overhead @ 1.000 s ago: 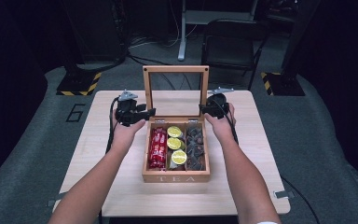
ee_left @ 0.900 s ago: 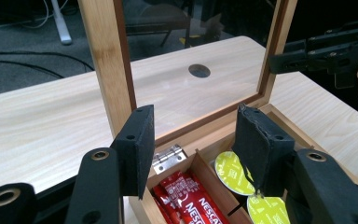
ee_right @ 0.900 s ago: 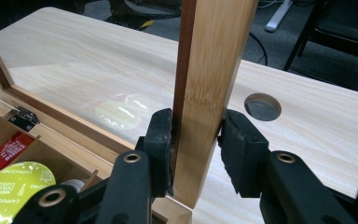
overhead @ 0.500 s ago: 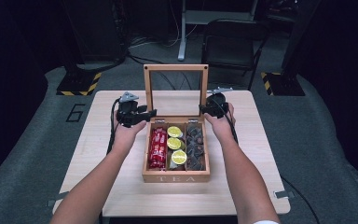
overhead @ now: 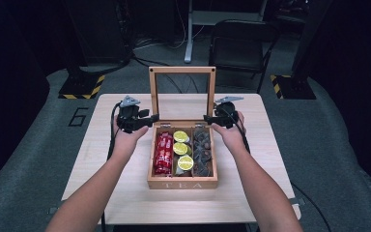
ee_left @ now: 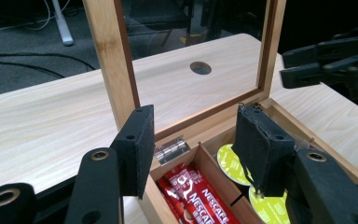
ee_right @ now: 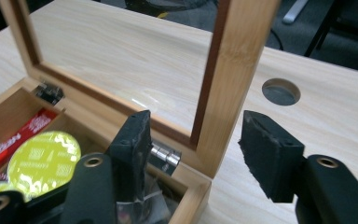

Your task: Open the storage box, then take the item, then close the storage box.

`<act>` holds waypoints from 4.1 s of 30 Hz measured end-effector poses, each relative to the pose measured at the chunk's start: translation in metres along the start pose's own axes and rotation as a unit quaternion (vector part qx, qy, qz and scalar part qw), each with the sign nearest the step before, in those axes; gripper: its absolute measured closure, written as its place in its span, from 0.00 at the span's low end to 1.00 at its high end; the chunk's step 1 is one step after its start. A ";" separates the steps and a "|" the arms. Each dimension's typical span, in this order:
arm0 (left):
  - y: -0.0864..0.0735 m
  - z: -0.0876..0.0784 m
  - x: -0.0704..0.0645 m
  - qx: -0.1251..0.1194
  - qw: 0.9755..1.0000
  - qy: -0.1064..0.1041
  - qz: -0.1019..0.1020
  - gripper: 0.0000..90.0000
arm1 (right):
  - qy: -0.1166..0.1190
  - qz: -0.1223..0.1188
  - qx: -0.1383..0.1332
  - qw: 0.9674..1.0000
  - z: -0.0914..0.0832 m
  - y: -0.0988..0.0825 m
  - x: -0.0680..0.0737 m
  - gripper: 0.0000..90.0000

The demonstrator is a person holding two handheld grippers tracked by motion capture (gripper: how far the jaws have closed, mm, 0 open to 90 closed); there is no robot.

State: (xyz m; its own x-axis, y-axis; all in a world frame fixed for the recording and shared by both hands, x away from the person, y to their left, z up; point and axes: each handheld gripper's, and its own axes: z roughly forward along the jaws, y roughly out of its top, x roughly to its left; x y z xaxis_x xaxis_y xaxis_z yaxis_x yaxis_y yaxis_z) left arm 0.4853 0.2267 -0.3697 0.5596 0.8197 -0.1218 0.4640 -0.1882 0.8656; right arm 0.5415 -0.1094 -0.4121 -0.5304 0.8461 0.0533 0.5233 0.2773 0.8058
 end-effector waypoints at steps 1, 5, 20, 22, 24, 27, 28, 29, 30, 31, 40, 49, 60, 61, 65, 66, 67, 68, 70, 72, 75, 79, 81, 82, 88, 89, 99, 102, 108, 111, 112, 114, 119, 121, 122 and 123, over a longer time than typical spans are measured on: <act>0.000 -0.001 0.000 -0.002 1.000 0.001 0.000 0.53 | 0.000 -0.010 -0.002 1.000 -0.003 -0.002 0.002 0.45; -0.002 -0.004 0.001 -0.001 1.000 0.005 -0.001 0.53 | -0.005 -0.032 -0.002 0.999 -0.013 -0.009 0.008 0.43; 0.002 -0.008 -0.008 -0.012 1.000 0.007 0.009 0.50 | 0.050 -0.048 -0.017 0.997 -0.044 -0.020 0.038 0.44; 0.003 -0.009 -0.008 -0.013 1.000 0.007 0.006 0.50 | 0.053 -0.052 -0.021 0.997 -0.047 -0.020 0.043 0.45; 0.002 -0.009 -0.008 -0.011 1.000 0.009 0.006 0.50 | 0.057 -0.059 -0.026 0.996 -0.049 -0.019 0.047 0.45; 0.003 -0.010 -0.008 -0.012 1.000 0.009 0.006 0.50 | 0.061 -0.065 -0.024 0.996 -0.050 -0.020 0.052 0.45; 0.003 -0.010 -0.007 -0.011 1.000 0.009 0.006 0.50 | 0.063 -0.069 -0.024 0.995 -0.051 -0.021 0.053 0.45; 0.003 -0.010 -0.008 -0.010 1.000 0.008 0.003 0.50 | 0.066 -0.074 -0.024 0.995 -0.051 -0.021 0.053 0.45; 0.002 -0.010 -0.007 -0.006 1.000 0.009 0.005 0.50 | 0.069 -0.068 -0.022 0.995 -0.051 -0.022 0.054 0.44; 0.002 -0.009 -0.008 -0.006 1.000 0.009 0.006 0.50 | 0.072 -0.069 -0.021 0.995 -0.051 -0.023 0.054 0.44; 0.000 -0.014 -0.005 -0.010 1.000 0.006 0.001 0.49 | 0.087 -0.076 -0.020 0.993 -0.050 -0.030 0.060 0.42; 0.000 -0.019 -0.002 -0.011 1.000 0.005 -0.003 0.47 | 0.088 -0.096 -0.016 0.991 -0.051 -0.038 0.074 0.41; -0.002 -0.022 -0.001 -0.011 1.000 0.007 -0.001 0.46 | 0.108 -0.099 -0.016 0.989 -0.050 -0.056 0.091 0.42; -0.002 -0.023 -0.001 -0.011 1.000 0.006 -0.002 0.46 | 0.108 -0.096 -0.016 0.989 -0.051 -0.057 0.093 0.43; -0.002 -0.022 -0.003 -0.011 1.000 0.002 -0.002 0.46 | 0.114 -0.097 -0.013 0.989 -0.049 -0.062 0.098 0.44; -0.002 -0.022 -0.003 -0.010 1.000 0.002 -0.001 0.46 | 0.117 -0.100 -0.012 0.988 -0.047 -0.063 0.098 0.43; -0.002 -0.022 -0.003 -0.010 1.000 0.002 -0.002 0.46 | 0.118 -0.102 -0.009 0.988 -0.047 -0.064 0.099 0.43; -0.002 -0.022 -0.003 -0.010 1.000 0.003 -0.001 0.46 | 0.118 -0.099 -0.007 0.988 -0.046 -0.065 0.101 0.42; -0.002 -0.021 -0.003 -0.010 1.000 0.004 0.000 0.46 | 0.121 -0.102 -0.004 0.987 -0.045 -0.066 0.102 0.42; -0.002 -0.021 -0.003 -0.010 1.000 0.004 0.000 0.46 | 0.127 -0.104 -0.004 0.986 -0.044 -0.068 0.103 0.42; -0.002 -0.022 -0.003 -0.009 1.000 0.005 0.000 0.46 | 0.134 -0.107 0.003 0.985 -0.042 -0.071 0.107 0.41; -0.002 -0.021 -0.005 -0.010 1.000 0.003 0.001 0.46 | 0.140 -0.117 0.014 0.983 -0.038 -0.075 0.113 0.39; -0.002 -0.020 -0.005 -0.011 1.000 0.002 0.001 0.46 | 0.144 -0.116 0.016 0.983 -0.037 -0.077 0.116 0.39; -0.002 -0.020 -0.006 -0.009 1.000 0.001 0.000 0.46 | 0.147 -0.119 0.016 0.982 -0.036 -0.078 0.117 0.38; -0.002 -0.020 -0.006 -0.012 1.000 0.001 -0.002 0.46 | 0.148 -0.130 0.025 0.980 -0.031 -0.079 0.122 0.37; -0.002 -0.019 -0.007 -0.013 1.000 0.001 -0.002 0.46 | 0.147 -0.128 0.026 0.980 -0.031 -0.079 0.123 0.37; -0.003 -0.021 -0.005 -0.011 1.000 0.002 0.000 0.46 | 0.145 -0.139 0.039 0.979 -0.028 -0.082 0.128 0.37; -0.003 -0.021 -0.005 -0.014 1.000 0.004 -0.002 0.46 | 0.145 -0.142 0.041 0.978 -0.028 -0.082 0.128 0.37; -0.003 -0.025 -0.003 -0.014 1.000 0.007 -0.002 0.46 | 0.141 -0.143 0.044 0.979 -0.028 -0.082 0.128 0.40; -0.003 -0.025 -0.002 -0.018 1.000 0.009 -0.003 0.46 | 0.140 -0.145 0.044 0.978 -0.029 -0.082 0.129 0.41; -0.003 -0.026 -0.001 -0.016 1.000 0.009 -0.005 0.46 | 0.140 -0.146 0.044 0.978 -0.029 -0.082 0.129 0.41; -0.003 -0.025 -0.001 -0.017 1.000 0.010 -0.009 0.46 | 0.139 -0.146 0.043 0.978 -0.029 -0.082 0.129 0.41; -0.003 -0.025 -0.001 -0.016 1.000 0.011 -0.008 0.46 | 0.143 -0.146 0.035 0.978 -0.031 -0.081 0.131 0.41; -0.003 -0.025 -0.001 -0.018 1.000 0.012 -0.008 0.46 | 0.147 -0.152 0.032 0.977 -0.033 -0.080 0.131 0.41; -0.003 -0.025 0.000 -0.018 1.000 0.012 -0.006 0.46 | 0.147 -0.152 0.032 0.977 -0.034 -0.079 0.131 0.41; -0.003 -0.026 0.000 -0.017 1.000 0.013 -0.005 0.46 | 0.146 -0.151 0.031 0.977 -0.035 -0.078 0.131 0.41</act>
State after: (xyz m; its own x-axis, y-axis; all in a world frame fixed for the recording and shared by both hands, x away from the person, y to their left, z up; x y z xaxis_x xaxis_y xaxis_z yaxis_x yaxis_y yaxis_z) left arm 0.4666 0.2413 -0.3598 0.5372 0.8352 -0.1179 0.4451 -0.1619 0.8807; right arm 0.4079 -0.0361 -0.4477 -0.8302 0.5575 -0.0074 0.3484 0.5290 0.7738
